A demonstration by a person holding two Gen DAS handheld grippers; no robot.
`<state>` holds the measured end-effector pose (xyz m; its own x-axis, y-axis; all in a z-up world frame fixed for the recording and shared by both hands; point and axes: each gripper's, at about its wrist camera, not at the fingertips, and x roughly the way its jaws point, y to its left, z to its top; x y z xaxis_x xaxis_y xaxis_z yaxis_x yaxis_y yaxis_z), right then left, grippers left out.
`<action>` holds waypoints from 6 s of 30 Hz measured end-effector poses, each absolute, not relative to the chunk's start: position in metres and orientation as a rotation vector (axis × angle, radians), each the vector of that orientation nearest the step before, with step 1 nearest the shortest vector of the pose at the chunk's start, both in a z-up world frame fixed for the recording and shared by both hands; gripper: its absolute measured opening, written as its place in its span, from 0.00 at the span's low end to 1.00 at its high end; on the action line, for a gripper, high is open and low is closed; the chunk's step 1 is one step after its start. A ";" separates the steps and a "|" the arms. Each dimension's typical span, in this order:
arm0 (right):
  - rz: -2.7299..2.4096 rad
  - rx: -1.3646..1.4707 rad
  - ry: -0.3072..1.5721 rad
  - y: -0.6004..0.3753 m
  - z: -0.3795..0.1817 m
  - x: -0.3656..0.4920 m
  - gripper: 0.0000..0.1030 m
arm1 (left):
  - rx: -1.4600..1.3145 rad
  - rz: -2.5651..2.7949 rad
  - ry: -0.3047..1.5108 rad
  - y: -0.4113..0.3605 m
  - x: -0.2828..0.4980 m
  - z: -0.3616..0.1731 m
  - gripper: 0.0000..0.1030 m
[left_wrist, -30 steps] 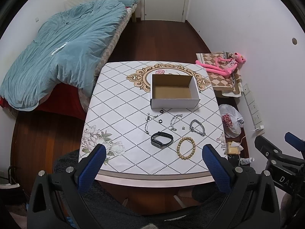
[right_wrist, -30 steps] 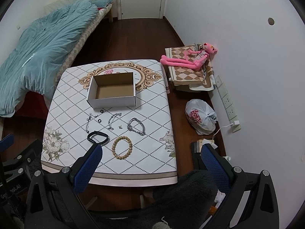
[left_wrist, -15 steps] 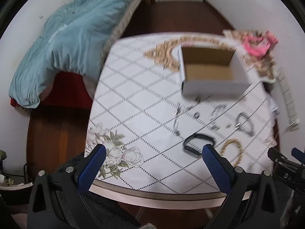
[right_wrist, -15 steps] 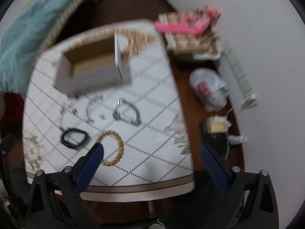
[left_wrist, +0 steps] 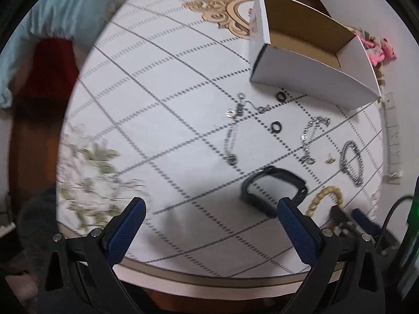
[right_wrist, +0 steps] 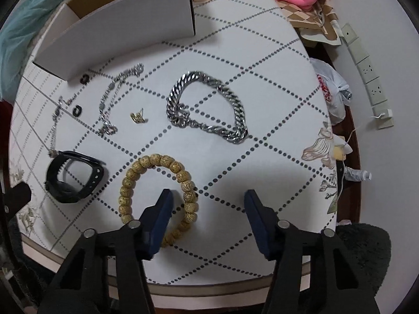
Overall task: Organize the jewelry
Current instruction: 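Grasp the black watch band with the left tool while the right tool grasps the wooden bead bracelet, then carry the watch band with the left tool while the right tool carries the bead bracelet into the box, then open both tools to drop the watch band and bead bracelet in the box, then lift both tools up and away from the box, then grasp a thin silver chain with the left tool while the right tool grasps the thick silver chain bracelet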
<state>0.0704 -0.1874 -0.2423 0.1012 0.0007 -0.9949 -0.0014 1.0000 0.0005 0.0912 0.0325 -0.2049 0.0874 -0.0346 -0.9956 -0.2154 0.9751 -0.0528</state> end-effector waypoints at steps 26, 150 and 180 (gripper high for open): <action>0.019 -0.034 1.423 -0.183 -0.237 0.066 0.10 | -0.082 0.026 1.438 0.027 0.054 -0.233 0.02; -0.004 0.098 1.281 -0.237 -0.199 0.111 0.92 | -0.037 0.278 1.208 0.051 0.068 -0.156 1.00; 0.041 0.110 1.333 -0.220 -0.236 0.090 0.08 | -0.021 0.032 1.290 0.012 0.074 -0.213 0.07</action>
<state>0.0900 -0.2205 -0.2359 0.2354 0.0925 -0.9675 0.0334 0.9941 0.1032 0.0740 0.0123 -0.2126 0.2768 0.0126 -0.9609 -0.0357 0.9994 0.0029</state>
